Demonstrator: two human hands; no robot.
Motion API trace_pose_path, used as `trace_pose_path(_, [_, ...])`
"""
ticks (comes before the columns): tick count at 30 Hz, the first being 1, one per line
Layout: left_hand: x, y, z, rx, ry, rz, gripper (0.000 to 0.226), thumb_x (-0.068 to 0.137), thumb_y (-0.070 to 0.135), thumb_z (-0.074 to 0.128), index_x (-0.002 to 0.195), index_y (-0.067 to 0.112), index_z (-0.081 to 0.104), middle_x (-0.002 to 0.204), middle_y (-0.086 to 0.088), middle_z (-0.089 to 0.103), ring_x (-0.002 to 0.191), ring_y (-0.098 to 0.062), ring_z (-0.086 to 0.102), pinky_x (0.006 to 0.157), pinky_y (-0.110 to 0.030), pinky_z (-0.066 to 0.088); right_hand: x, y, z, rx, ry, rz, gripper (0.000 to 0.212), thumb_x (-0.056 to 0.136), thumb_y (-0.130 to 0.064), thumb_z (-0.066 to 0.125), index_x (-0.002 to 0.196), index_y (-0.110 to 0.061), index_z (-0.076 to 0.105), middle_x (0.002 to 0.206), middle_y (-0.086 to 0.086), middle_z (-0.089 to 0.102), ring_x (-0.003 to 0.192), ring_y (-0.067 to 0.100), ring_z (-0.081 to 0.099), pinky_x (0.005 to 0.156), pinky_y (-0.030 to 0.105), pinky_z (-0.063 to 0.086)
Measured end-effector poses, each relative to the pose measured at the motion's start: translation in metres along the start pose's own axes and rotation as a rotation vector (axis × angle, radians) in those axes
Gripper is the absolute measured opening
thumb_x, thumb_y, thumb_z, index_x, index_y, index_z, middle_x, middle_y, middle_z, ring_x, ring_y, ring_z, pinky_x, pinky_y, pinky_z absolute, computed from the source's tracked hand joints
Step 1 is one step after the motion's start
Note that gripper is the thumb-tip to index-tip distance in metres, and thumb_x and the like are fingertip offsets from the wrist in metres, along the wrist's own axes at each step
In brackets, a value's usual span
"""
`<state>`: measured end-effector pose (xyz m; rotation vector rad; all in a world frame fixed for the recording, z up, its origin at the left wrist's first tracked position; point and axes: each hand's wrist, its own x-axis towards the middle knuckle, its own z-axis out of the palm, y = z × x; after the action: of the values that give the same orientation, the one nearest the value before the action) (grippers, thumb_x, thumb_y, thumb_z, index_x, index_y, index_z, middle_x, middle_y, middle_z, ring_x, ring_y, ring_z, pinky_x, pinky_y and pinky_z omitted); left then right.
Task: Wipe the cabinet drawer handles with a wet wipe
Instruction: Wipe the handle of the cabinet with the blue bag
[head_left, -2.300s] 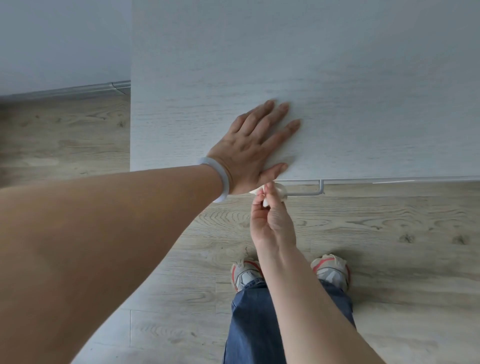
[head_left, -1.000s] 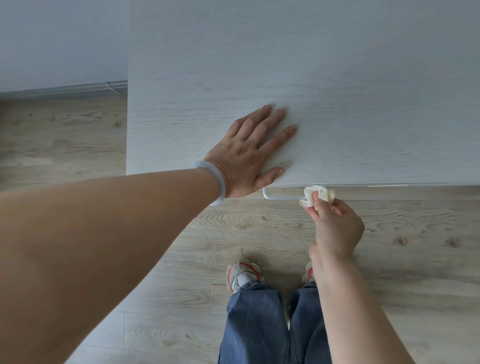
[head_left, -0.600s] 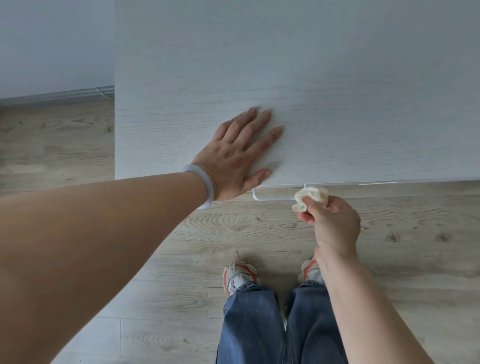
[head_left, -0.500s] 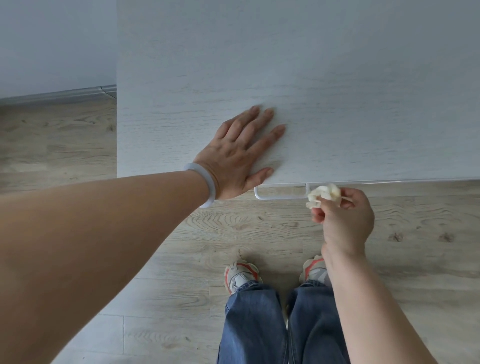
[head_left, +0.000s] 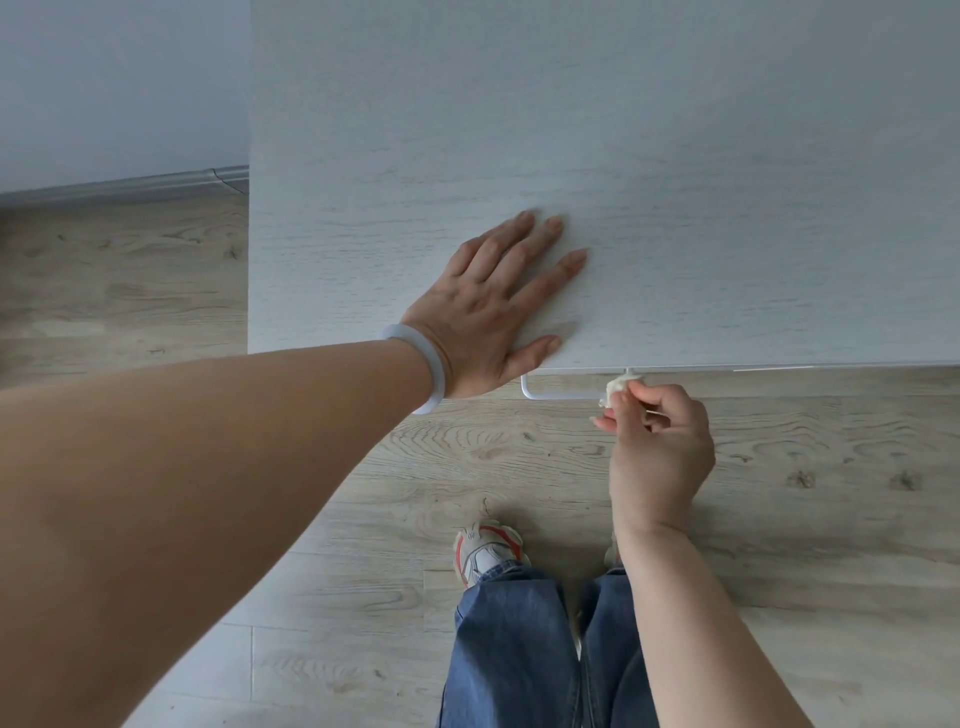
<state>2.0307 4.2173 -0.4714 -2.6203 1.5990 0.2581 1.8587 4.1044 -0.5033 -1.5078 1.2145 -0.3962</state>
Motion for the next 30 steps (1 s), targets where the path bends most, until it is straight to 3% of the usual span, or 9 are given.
trace_pose_path(5, [0.000,0.000,0.000,0.015,-0.013,-0.008,0.074,0.096,0.061,0.024,0.156,0.021,0.012,0.162,-0.013,0.014,0.149,-0.033,0.011,0.118,-0.044,0.016,0.004,0.003,0.000,-0.027,-0.025,-0.076,0.019,0.087,-0.005,0.068,0.078,-0.020,0.061,0.093,0.016,0.062,0.058,0.018,0.067,0.053,0.024,0.056])
trace_pose_path(9, [0.001,0.000,-0.001,0.011,-0.005,-0.009,0.073,0.096,0.061,0.026,0.156,0.020,0.016,0.161,-0.013,0.016,0.149,-0.033,0.013,0.117,-0.044,0.018,0.006,0.005,-0.001,-0.225,-0.083,-0.273,0.006,0.087,-0.006,0.068,0.086,-0.011,0.064,0.092,0.007,0.055,0.064,0.020,0.065,0.060,0.031,0.058])
trace_pose_path(11, [0.001,0.000,0.000,0.016,-0.006,-0.010,0.073,0.096,0.061,0.026,0.156,0.020,0.016,0.161,-0.013,0.016,0.149,-0.033,0.013,0.117,-0.044,0.018,0.011,0.006,-0.008,-0.362,-0.104,-0.418,0.004,0.086,-0.006,0.069,0.088,-0.007,0.066,0.091,0.009,0.056,0.067,0.013,0.060,0.066,0.017,0.049])
trace_pose_path(13, [0.002,0.001,0.000,0.022,-0.012,-0.008,0.073,0.096,0.061,0.026,0.156,0.020,0.016,0.161,-0.013,0.015,0.149,-0.033,0.013,0.117,-0.044,0.017,0.014,0.006,-0.015,-0.436,-0.088,-0.487,0.005,0.085,-0.009,0.071,0.089,-0.008,0.067,0.089,0.009,0.057,0.068,0.011,0.057,0.062,0.013,0.041])
trace_pose_path(18, [0.001,0.001,-0.002,0.020,-0.021,-0.012,0.074,0.096,0.061,0.027,0.156,0.020,0.016,0.162,-0.013,0.014,0.149,-0.033,0.013,0.117,-0.044,0.017,-0.014,0.002,0.020,-0.482,-0.181,-0.536,0.004,0.084,-0.006,0.070,0.086,-0.008,0.066,0.084,0.009,0.058,0.064,0.024,0.059,0.052,0.030,0.046])
trace_pose_path(21, [0.001,0.002,-0.002,0.021,-0.017,-0.010,0.074,0.095,0.061,0.027,0.156,0.020,0.016,0.162,-0.013,0.015,0.149,-0.033,0.013,0.117,-0.044,0.017,-0.013,0.003,0.025,-0.449,-0.194,-0.524,0.006,0.083,-0.005,0.071,0.083,-0.008,0.065,0.082,0.009,0.059,0.065,0.023,0.057,0.057,0.021,0.039])
trace_pose_path(26, [0.001,0.001,-0.002,0.012,-0.021,-0.009,0.073,0.095,0.061,0.026,0.156,0.021,0.014,0.162,-0.012,0.014,0.149,-0.033,0.011,0.117,-0.043,0.015,0.000,0.007,0.006,-0.339,0.011,-0.405,0.006,0.084,-0.005,0.070,0.080,-0.009,0.067,0.079,0.009,0.059,0.064,0.014,0.051,0.062,0.013,0.034])
trace_pose_path(30, [0.001,0.001,0.000,0.013,-0.008,-0.002,0.073,0.095,0.061,0.026,0.155,0.020,0.016,0.162,-0.013,0.015,0.149,-0.034,0.013,0.117,-0.044,0.017,-0.028,0.008,0.040,-0.410,-0.185,-0.468,0.006,0.085,-0.005,0.069,0.082,-0.008,0.065,0.079,0.007,0.058,0.064,0.018,0.053,0.057,0.018,0.036])
